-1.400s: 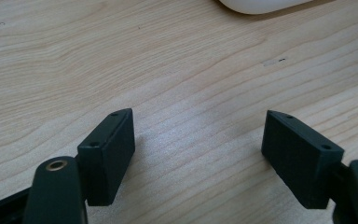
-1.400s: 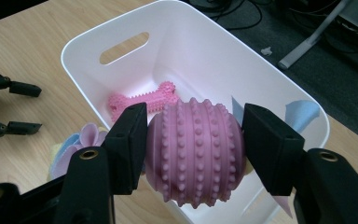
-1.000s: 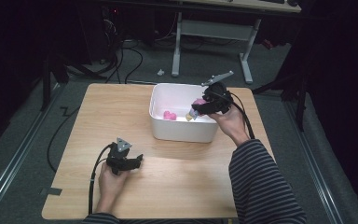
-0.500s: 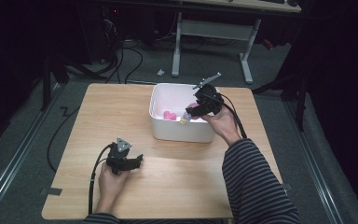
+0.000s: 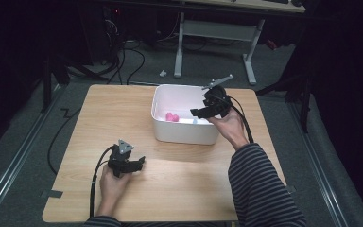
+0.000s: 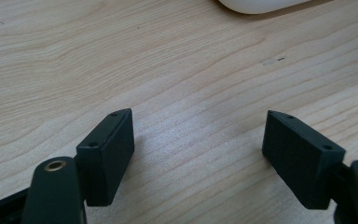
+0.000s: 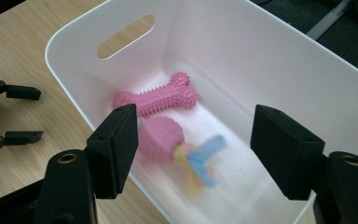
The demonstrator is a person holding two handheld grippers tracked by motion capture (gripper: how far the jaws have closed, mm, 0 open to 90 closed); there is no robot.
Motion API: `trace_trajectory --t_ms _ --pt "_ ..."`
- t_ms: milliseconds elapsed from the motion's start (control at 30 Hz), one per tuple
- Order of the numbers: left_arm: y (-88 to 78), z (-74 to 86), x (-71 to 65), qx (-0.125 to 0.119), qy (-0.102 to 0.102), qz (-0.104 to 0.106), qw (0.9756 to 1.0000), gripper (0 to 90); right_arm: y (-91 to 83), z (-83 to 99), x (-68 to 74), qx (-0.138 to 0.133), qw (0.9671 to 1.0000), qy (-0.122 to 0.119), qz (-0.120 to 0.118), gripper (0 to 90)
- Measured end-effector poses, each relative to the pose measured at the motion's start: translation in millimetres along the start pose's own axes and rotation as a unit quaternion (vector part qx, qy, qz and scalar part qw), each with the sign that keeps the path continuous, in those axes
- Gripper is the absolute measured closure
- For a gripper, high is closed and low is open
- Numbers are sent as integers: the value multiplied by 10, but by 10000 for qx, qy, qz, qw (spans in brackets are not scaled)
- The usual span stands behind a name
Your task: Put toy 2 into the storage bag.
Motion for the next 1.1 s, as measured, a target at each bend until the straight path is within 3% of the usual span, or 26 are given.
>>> trace_trajectory --t_ms 333,767,1100 --pt "0 0 0 2 5 -3 10000 254 -282 315 -182 -433 9987 222 133 373" --pt "0 0 0 1 6 -5 10000 253 -564 778 -430 -638 9952 636 373 403" --pt "0 0 -1 3 7 -7 10000 253 -562 1218 -460 -700 9925 772 639 403"
Point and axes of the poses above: each handheld gripper's, and its own axes: y roughly forward along the jaws, z roughly out of its underside, x roughly to its left, the point moved 10 cm from there along y, roughly forward along the jaws, and after that the axes turned 13 degrees about x, right-handed, at the moved point
